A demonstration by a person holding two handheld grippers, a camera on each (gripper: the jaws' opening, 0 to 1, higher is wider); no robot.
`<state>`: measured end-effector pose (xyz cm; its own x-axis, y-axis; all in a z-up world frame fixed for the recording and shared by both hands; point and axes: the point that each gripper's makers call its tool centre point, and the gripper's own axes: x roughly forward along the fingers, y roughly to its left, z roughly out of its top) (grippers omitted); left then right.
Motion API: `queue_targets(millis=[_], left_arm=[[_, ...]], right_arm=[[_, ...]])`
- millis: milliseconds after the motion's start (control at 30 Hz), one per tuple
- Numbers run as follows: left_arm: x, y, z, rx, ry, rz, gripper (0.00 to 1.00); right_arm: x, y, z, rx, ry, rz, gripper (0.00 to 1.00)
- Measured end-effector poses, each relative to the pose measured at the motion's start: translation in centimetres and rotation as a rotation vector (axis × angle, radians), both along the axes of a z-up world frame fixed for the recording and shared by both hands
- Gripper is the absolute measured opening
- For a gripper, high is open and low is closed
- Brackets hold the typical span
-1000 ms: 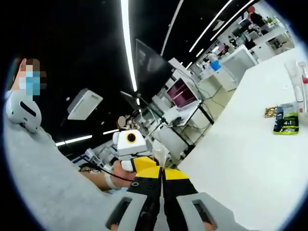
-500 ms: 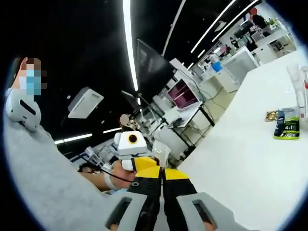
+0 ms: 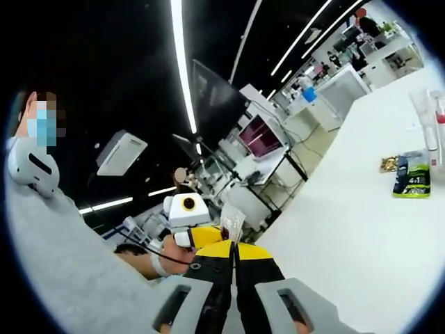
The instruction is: Arrange the skincare products in the storage area until every visible bottle or jar stands upright without overlapping.
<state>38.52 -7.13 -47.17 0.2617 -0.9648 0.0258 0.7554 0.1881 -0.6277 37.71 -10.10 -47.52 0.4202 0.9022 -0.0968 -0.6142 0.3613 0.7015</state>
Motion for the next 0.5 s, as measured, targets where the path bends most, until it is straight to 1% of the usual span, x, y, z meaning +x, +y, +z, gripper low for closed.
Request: queue_targets(millis=[100,200,267,300,367,500], left_arm=[[0.05,0.06,-0.04,0.003,0.001,0.003,0.00],[0.32,0.27,0.04,-0.005,0.009,0.018,0.00],[0.42,0.32,0.02,-0.006,0.011,0.022,0.00],[0.43,0.32,-0.03,-0.003,0.013,0.023,0.00],[0.53,0.41,-0.02,-0.005,0.012,0.028,0.00],[0.60,0.52,-0.01,-0.009,0.016,0.033,0.00]], right_arm=[[0.03,-0.19,-0.11,-0.003,-0.002,-0.002,0.00],[0.19,-0.71,-0.08,0.019,0.004,-0.020,0.00],[0.12,-0.75,-0.06,0.015,-0.003,-0.021,0.00],[-0.04,-0.64,-0.07,0.011,-0.011,-0.010,0.00],[-0.40,-0.35,-0.23,0.007,-0.003,0.010,0.00],[-0.71,0.02,-0.34,-0.003,-0.014,0.017,0.00]])
